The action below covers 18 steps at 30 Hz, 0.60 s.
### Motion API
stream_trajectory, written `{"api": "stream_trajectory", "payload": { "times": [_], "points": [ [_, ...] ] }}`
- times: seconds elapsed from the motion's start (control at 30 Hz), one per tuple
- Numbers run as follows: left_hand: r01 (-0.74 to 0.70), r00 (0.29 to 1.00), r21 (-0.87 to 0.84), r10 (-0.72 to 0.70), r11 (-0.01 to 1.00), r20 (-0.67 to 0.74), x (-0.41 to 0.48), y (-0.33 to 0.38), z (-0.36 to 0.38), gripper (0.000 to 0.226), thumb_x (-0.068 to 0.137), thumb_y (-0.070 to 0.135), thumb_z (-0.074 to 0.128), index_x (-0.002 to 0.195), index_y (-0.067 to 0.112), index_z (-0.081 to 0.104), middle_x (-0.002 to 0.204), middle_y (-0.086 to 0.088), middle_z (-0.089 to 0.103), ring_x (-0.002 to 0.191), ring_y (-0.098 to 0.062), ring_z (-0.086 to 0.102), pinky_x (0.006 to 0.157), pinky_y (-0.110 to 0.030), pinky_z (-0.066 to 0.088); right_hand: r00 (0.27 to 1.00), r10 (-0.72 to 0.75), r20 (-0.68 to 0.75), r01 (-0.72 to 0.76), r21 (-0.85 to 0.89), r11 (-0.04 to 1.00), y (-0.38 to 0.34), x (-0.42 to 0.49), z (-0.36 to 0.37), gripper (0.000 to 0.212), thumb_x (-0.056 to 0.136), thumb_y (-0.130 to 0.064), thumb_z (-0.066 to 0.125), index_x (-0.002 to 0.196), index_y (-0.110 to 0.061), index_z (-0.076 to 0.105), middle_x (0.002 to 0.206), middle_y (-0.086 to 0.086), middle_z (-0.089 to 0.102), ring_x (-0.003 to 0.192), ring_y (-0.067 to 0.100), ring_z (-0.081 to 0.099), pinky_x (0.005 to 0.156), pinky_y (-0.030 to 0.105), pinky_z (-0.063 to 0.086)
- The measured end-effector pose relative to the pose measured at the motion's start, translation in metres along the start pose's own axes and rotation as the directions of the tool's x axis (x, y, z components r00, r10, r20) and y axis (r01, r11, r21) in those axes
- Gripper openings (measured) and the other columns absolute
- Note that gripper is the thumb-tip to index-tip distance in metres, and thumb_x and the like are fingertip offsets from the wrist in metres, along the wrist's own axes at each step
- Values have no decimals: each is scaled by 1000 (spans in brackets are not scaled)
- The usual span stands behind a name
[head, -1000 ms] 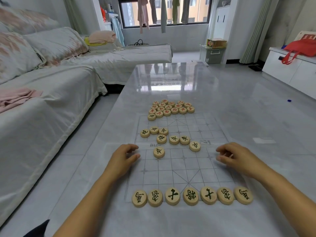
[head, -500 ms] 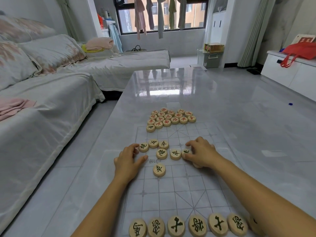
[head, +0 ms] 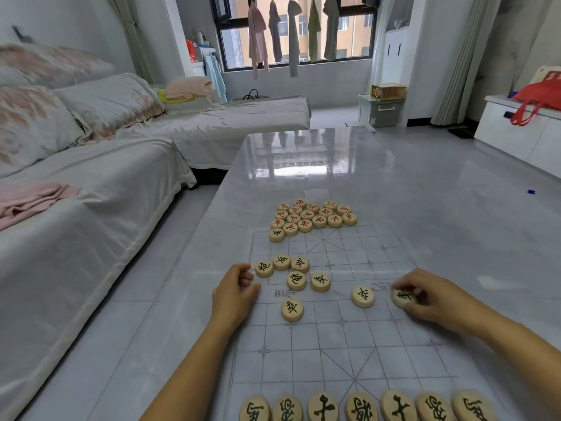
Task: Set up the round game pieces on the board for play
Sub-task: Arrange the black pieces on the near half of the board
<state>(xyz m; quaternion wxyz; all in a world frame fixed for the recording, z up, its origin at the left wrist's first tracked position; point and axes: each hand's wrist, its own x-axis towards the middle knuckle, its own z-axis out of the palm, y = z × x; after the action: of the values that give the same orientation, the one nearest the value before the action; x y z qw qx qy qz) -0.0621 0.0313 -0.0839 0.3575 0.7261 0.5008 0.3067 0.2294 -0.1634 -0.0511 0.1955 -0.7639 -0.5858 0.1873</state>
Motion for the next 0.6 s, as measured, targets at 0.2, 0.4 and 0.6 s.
{"api": "stream_trajectory", "payload": {
  "times": [0.2,0.4,0.6],
  "points": [
    [29,999,244,-37,969,28,13,6,3,53,82,34,64,130,25,44,105,3,52,97,-15,53,92,-35,38,999,-50,-5,50,127,991,17,-19,8,38,80,-7,67,101,-39,58,109,-17,58,103,-1,54,90,13,44],
    [-11,990,458,-55,889,129,33,15,7,47,87,41,57,131,31,44,122,-6,49,111,-23,52,94,-37,33,998,56,-38,-41,324,945,20,-21,17,42,72,-18,78,104,-33,55,109,-13,57,101,1,57,81,10,46],
    [-18,992,436,-37,900,118,11,12,-3,41,77,43,68,110,23,54,112,-2,51,99,-18,53,88,-34,35,995,61,-81,-31,325,945,21,-21,21,33,72,-11,77,95,-25,59,103,-5,59,94,6,58,74,7,46]
  ]
}}
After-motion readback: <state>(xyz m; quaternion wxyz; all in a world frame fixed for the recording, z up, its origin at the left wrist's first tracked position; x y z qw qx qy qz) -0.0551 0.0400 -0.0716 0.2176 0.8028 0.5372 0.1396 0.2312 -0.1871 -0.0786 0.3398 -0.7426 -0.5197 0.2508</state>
